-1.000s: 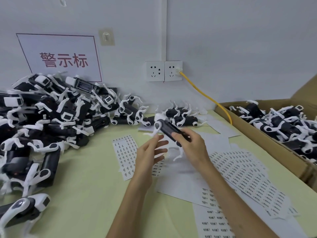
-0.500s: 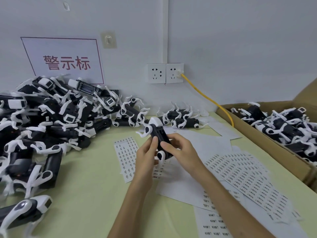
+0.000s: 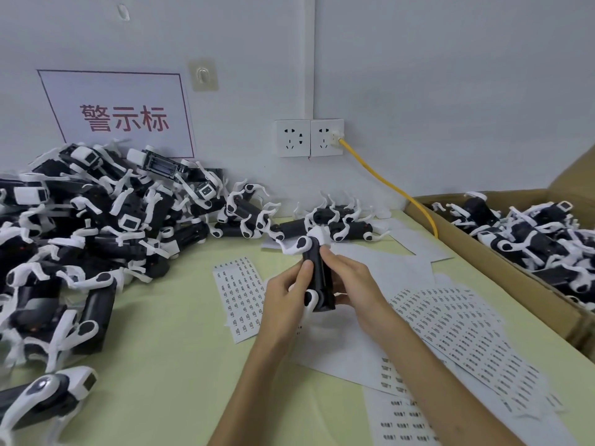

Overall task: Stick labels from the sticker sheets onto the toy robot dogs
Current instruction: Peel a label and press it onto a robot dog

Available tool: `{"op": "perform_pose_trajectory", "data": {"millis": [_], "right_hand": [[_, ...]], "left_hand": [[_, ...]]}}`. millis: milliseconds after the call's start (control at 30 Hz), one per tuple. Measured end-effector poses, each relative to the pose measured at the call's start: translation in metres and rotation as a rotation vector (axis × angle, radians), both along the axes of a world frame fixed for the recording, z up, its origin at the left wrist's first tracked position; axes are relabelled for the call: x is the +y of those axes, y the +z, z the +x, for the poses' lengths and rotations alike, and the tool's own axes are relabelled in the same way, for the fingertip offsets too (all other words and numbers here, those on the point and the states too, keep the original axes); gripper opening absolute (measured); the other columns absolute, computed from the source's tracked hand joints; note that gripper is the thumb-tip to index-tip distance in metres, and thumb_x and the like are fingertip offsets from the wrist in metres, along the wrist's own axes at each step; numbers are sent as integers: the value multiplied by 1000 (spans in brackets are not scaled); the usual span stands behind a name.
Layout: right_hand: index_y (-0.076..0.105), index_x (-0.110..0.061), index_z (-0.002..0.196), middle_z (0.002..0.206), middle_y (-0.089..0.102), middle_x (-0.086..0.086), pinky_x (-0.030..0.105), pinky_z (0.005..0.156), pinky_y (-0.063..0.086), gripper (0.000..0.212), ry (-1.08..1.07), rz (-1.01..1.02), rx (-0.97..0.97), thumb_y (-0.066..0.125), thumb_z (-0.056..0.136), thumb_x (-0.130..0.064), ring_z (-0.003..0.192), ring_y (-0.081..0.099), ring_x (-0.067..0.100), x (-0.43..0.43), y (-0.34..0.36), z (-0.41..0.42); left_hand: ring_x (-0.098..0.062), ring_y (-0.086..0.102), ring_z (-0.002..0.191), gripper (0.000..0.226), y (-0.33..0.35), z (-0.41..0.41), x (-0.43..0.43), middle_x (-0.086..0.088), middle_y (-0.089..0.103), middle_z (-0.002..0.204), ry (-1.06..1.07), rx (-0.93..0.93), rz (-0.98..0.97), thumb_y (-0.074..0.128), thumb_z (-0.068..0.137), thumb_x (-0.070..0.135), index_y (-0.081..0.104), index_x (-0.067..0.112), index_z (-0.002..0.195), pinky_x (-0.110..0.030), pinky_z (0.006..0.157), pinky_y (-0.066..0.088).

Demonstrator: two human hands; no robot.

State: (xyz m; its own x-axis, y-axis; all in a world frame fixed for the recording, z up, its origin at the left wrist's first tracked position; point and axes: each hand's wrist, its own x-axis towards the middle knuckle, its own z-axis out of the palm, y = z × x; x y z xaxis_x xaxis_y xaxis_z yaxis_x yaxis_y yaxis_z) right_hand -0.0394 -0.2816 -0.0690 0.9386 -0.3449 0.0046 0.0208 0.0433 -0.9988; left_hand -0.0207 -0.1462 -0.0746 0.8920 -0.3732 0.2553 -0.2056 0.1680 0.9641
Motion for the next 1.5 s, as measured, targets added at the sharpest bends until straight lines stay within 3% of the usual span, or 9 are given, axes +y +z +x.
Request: {"op": "perform_pose_trajectory", "data": {"millis": [167,300,733,900,1067,1133,1200,1333,1500], "right_hand": [[70,0,109,104,70,28,56,86,58,51,71,53,-9,60,98,-49,86,69,34,-1,-1,-3],[61,-7,89,87,67,14,46,77,55,34,124,67,-34,65,96,-40,81,65,27,0,-1,-3],[69,-11,117,98,70,7,28,68,46,23,198,10,-65,66,98,-23,83,63,19,4,1,-4],[73,-15,110,92,72,5,26,63,49,19,133,-37,-62,61,101,-27,78,65,15,6,-1,-1],[74,-27,108,105,69,-8,25,87,46,13,-60,-665,-20,66,96,-26,101,61,12,1,-17,6],[67,-32,127,129,58,-8,33,104,36,35,8,-955,99,68,93,-40,123,47,13,2,-25,7],[58,-35,139,144,46,-9,36,109,24,52,87,-1116,163,64,91,-54,136,35,14,4,-31,7],[54,-36,140,149,42,-9,36,110,18,56,187,-1186,161,63,90,-59,141,31,14,9,-41,9],[60,-33,125,135,50,-15,34,111,20,34,152,-1155,94,63,92,-39,131,41,11,10,-38,7]], "left_hand": [[-14,63,77,40,-1,1,0,-20,74,90,38,45,-39,50,109,28,77,4,93,-20,69,50],[-18,66,66,44,2,4,4,-19,76,89,51,226,-113,49,107,41,80,14,95,-22,48,45],[-14,72,66,45,3,10,7,-6,79,94,86,390,-229,41,105,59,81,38,99,-22,48,50],[-16,72,72,44,0,12,8,-13,77,104,1,375,-233,53,99,57,75,25,118,-22,53,52],[-14,71,69,45,3,19,14,-2,75,85,72,466,-485,61,94,52,65,26,130,-21,51,51],[-15,65,69,21,2,24,18,3,62,63,124,509,-592,60,98,51,72,35,104,-19,48,47],[-14,53,64,33,1,29,22,4,53,57,150,568,-659,56,102,52,75,31,83,-17,48,41],[-11,44,54,31,-3,38,31,5,66,76,136,648,-796,52,101,53,68,27,106,-20,52,39],[-14,45,55,36,-9,43,41,0,60,77,148,740,-997,54,98,54,67,20,92,-23,60,37]]}}
